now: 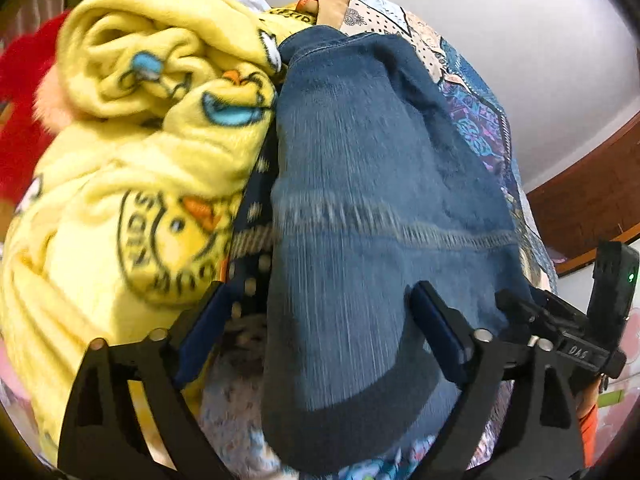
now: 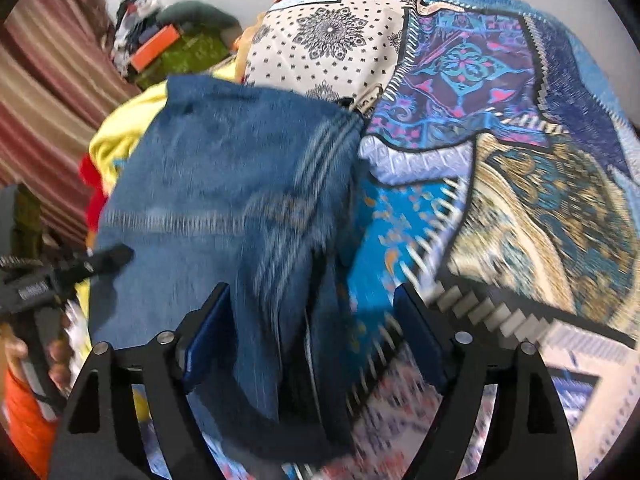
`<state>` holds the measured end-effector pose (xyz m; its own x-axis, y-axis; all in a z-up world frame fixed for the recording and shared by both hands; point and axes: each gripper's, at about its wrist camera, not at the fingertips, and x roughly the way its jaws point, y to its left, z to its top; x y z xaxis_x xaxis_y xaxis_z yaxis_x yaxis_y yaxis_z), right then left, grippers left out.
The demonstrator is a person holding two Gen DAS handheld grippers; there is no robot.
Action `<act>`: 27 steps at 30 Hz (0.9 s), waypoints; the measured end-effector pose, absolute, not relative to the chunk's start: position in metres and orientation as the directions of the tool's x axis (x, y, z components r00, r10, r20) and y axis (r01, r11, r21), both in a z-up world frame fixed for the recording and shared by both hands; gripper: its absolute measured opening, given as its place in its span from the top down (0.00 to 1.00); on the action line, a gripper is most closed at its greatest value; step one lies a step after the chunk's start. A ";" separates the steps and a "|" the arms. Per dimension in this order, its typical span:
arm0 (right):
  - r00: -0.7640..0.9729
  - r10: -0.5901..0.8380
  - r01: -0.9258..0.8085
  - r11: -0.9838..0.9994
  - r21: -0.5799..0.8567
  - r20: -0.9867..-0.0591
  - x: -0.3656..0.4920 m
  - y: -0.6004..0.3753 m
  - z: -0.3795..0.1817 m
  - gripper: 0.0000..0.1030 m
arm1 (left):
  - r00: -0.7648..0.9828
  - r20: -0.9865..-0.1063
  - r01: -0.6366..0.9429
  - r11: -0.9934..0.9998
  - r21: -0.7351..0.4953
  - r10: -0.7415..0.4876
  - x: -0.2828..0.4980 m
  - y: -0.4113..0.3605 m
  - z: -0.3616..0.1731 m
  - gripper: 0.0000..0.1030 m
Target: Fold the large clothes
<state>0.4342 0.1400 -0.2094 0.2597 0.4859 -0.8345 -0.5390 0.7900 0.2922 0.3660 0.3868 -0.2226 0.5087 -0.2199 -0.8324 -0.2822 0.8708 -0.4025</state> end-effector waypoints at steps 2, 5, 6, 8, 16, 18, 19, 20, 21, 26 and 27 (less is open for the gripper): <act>0.277 0.462 -0.563 0.789 0.247 -0.842 0.420 0.134 -0.206 0.23 | 0.497 -0.845 -0.276 0.887 -0.370 -0.198 0.347 0.382 -0.218 0.10; 0.279 0.455 -0.590 0.776 0.223 -0.846 0.402 0.128 -0.200 0.22 | 0.477 -0.869 -0.257 0.923 -0.285 -0.136 0.320 0.363 -0.209 0.10; 0.265 0.467 -0.597 0.766 0.237 -0.844 0.394 0.123 -0.196 0.22 | 0.472 -0.873 -0.252 0.931 -0.264 -0.119 0.310 0.358 -0.203 0.10; 0.279 0.477 -0.599 0.765 0.237 -0.833 0.382 0.116 -0.186 0.22 | 0.482 -0.871 -0.243 0.940 -0.238 -0.096 0.295 0.350 -0.194 0.10; 0.438 0.563 -0.638 0.744 0.199 -0.701 0.326 0.084 -0.092 0.22 | 0.702 -0.712 -0.183 0.969 -0.165 0.012 0.236 0.309 -0.087 0.10; 0.479 0.599 -0.652 0.732 0.197 -0.641 0.309 0.073 -0.062 0.22 | 0.756 -0.654 -0.167 0.973 -0.157 0.024 0.222 0.299 -0.060 0.10; 0.504 0.619 -0.660 0.726 0.194 -0.603 0.298 0.067 -0.045 0.22 | 0.784 -0.619 -0.161 0.976 -0.149 0.035 0.214 0.292 -0.044 0.10; 0.526 0.639 -0.668 0.719 0.192 -0.561 0.286 0.061 -0.029 0.22 | 0.813 -0.580 -0.152 0.979 -0.140 0.043 0.202 0.285 -0.029 0.10; 0.542 0.654 -0.675 0.713 0.190 -0.528 0.277 0.058 -0.019 0.22 | 0.839 -0.542 -0.143 0.981 -0.129 0.051 0.190 0.279 -0.016 0.10; 0.620 0.710 -0.708 0.690 0.153 -0.334 0.213 0.033 0.032 0.22 | 0.939 -0.333 -0.125 0.987 -0.096 0.087 0.122 0.242 0.041 0.10; 0.634 0.710 -0.708 0.692 0.139 -0.308 0.202 0.031 0.037 0.22 | 0.948 -0.304 -0.127 0.987 -0.099 0.091 0.113 0.237 0.046 0.10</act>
<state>0.2018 0.0305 0.0370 0.6337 0.7098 -0.3076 -0.7079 0.6924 0.1393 0.1130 0.2366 0.0457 0.9482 0.0914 -0.3044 -0.1269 0.9870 -0.0989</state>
